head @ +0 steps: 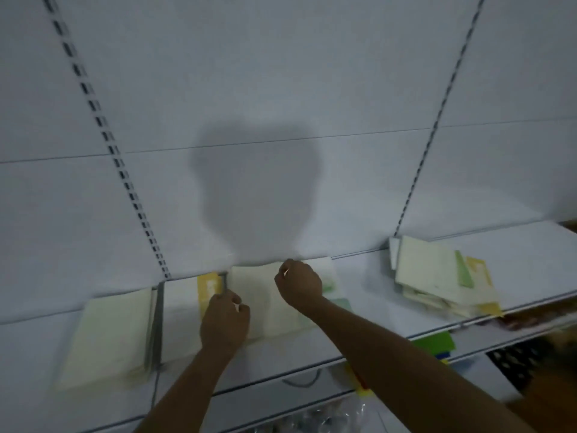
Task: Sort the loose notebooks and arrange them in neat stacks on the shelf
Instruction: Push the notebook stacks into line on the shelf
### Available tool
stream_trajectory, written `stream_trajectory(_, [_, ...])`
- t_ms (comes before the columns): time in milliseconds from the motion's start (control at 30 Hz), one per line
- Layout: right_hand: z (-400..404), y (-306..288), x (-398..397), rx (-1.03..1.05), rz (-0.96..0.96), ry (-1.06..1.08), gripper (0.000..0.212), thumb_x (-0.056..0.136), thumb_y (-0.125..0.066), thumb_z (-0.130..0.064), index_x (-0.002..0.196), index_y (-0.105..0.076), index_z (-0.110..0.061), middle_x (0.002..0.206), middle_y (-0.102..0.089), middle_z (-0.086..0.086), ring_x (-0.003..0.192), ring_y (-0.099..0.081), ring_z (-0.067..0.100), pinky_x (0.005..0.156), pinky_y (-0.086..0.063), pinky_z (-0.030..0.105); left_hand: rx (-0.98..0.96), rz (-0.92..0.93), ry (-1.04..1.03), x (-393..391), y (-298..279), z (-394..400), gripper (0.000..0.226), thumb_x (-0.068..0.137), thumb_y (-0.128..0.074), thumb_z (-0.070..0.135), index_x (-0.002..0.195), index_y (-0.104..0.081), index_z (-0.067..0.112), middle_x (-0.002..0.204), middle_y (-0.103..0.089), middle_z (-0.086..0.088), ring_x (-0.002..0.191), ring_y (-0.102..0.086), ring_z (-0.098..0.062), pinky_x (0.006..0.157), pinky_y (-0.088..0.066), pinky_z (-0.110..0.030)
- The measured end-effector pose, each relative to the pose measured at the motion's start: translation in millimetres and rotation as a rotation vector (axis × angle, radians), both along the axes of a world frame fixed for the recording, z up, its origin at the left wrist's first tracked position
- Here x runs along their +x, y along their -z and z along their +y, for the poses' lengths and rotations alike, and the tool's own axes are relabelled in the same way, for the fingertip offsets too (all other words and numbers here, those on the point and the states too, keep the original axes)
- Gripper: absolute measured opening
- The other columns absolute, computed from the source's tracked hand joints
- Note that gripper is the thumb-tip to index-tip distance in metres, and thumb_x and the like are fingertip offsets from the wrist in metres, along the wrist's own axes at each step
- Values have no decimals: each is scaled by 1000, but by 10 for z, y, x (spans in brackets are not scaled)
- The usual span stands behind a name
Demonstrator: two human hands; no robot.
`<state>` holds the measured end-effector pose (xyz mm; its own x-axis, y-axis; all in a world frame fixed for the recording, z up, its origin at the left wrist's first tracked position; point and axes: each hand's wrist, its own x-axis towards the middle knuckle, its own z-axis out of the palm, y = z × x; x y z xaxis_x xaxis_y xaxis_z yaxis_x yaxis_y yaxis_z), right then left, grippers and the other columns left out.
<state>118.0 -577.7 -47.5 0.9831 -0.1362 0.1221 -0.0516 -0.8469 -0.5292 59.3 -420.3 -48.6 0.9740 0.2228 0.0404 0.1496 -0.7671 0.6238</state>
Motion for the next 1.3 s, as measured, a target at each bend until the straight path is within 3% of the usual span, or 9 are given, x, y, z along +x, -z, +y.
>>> stream_trajectory(133, [-1102,-10,-44,-25,2,154,22,86,-44,-30,90,-62,-18,92,-67,3,92,-62,25,74,-46,30,-42,56,173,117,-77,-959,15,88,-56,23,99,-58,14,101,-65,-7,92,-61,-24,74,-47,-30])
stream_trajectory(267, [-2159,-2,-129,-28,14,300,30,90,-47,-39,110,-60,-20,111,-64,4,107,-58,24,88,-44,32,-45,121,303,176,-67,-1830,24,89,-54,30,109,-57,18,108,-64,-2,97,-61,-20,80,-48,-27])
stream_trajectory(567, [-3721,194,-270,-109,200,473,47,92,-46,-45,128,-49,-14,126,-53,8,118,-50,27,93,-44,38,-71,238,438,322,233,-3155,43,94,-49,35,131,-47,13,122,-61,-8,110,-58,-22,95,-49,-36])
stream_trajectory(733, [-4051,298,-225,-94,264,481,47,93,-45,-42,125,-53,-8,127,-49,13,118,-49,30,92,-44,40,-85,251,405,465,354,-3493,50,96,-47,36,137,-42,7,131,-55,-11,119,-54,-23,99,-43,-31])
stream_trajectory(933, [-4089,355,-68,-89,277,479,45,93,-44,-39,117,-56,-3,122,-49,17,115,-49,34,91,-45,40,-235,216,324,620,358,-3731,29,93,-56,26,115,-54,7,113,-63,-9,98,-60,-21,80,-45,-24])
stream_trajectory(1033, [-4084,382,-22,6,259,515,44,93,-46,-38,117,-55,-2,120,-53,18,112,-52,35,90,-45,40,-281,258,315,623,406,-3745,17,90,-60,19,101,-50,11,101,-58,-6,87,-55,-16,74,-46,-25])
stream_trajectory(1200, [-4010,431,11,124,210,557,39,91,-49,-34,107,-62,0,109,-64,19,102,-60,35,83,-48,37,-482,378,296,542,498,-3596,17,90,-58,9,104,-53,1,105,-63,-16,77,-64,-17,60,-51,-23])
stream_trajectory(1300, [-3815,404,73,220,166,586,39,92,-50,-33,115,-60,-4,114,-64,17,108,-59,34,86,-46,36,-605,395,229,506,477,-3392,11,89,-56,4,100,-52,1,106,-60,-17,81,-64,-19,75,-60,-35])
